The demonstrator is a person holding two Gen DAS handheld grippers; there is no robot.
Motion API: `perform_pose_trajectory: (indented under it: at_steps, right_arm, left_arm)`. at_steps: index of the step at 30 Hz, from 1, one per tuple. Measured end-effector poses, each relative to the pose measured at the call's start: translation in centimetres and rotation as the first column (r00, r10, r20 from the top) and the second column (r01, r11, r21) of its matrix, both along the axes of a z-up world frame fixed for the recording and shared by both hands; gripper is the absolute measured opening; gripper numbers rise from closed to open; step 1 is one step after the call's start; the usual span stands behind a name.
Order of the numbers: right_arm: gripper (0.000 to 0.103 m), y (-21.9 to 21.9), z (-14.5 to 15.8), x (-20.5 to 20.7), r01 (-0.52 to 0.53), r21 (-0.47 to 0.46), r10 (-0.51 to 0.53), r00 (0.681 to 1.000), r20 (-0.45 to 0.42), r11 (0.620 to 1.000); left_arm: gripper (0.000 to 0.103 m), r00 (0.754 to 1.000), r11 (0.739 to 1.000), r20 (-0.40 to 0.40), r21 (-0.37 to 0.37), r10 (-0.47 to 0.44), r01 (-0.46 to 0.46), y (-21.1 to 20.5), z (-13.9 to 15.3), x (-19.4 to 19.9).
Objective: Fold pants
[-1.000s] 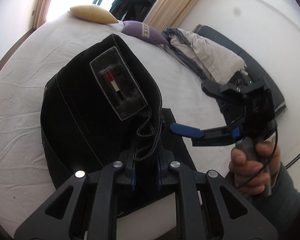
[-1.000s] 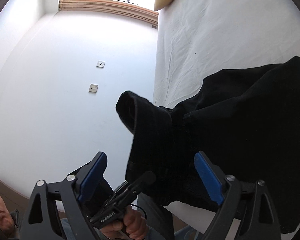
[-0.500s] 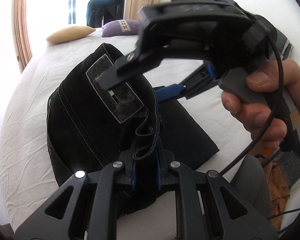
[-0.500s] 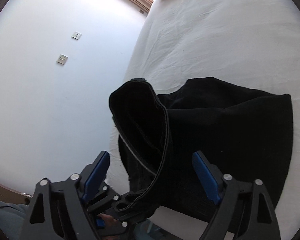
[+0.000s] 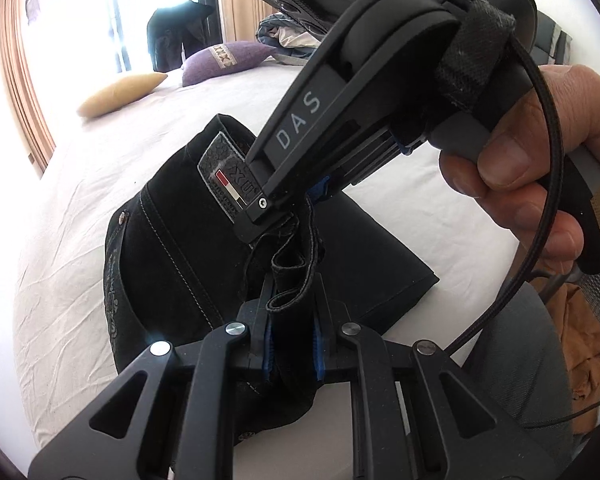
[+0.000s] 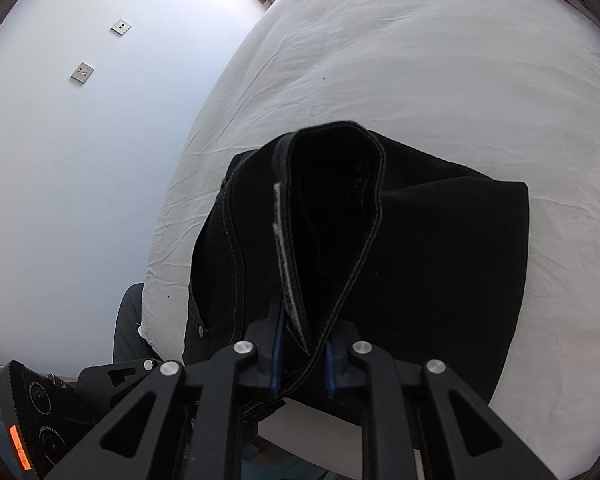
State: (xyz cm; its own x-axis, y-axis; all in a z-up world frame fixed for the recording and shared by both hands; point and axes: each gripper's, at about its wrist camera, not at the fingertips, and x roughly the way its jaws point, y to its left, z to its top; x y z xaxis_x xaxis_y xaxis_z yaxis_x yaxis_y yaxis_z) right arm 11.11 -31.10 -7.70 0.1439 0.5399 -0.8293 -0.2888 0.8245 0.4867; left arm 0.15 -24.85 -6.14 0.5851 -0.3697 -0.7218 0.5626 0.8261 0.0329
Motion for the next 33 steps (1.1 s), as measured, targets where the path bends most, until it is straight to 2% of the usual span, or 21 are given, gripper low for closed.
perform_pose_trajectory:
  at_steps: [8, 19, 27, 30, 33]
  right_arm:
    - [0.014, -3.3, -0.1, 0.4, 0.067, 0.03, -0.068, 0.997, 0.029, 0.997]
    - [0.014, -9.2, -5.7, 2.6, 0.142, 0.115, -0.141, 0.99, -0.015, 0.983]
    - [0.014, -11.7, -8.5, 2.8, 0.16, 0.163, -0.155, 0.987, -0.043, 0.974]
    - [0.014, -12.5, -9.0, 2.2, 0.179, 0.202, -0.172, 0.984, -0.051, 0.963]
    - [0.014, -12.6, -9.8, 2.4, 0.194, 0.236, -0.181, 0.981, -0.076, 0.952]
  left_arm:
    - [0.013, 0.996, 0.995, 0.007, 0.036, -0.092, 0.092, -4.6, -0.2, 0.5]
    - [0.013, 0.989, 0.986, -0.054, 0.082, -0.139, 0.143, -9.8, -4.4, 3.8]
    - [0.013, 0.986, 0.985, -0.077, 0.085, -0.147, 0.153, -8.9, -6.4, 5.5]
    - [0.016, 0.984, 0.986, -0.09, 0.05, -0.154, 0.159, -8.4, -7.1, 6.1]
    - [0.019, 0.978, 0.987, -0.141, 0.012, -0.156, 0.159, -7.5, -6.9, 7.1]
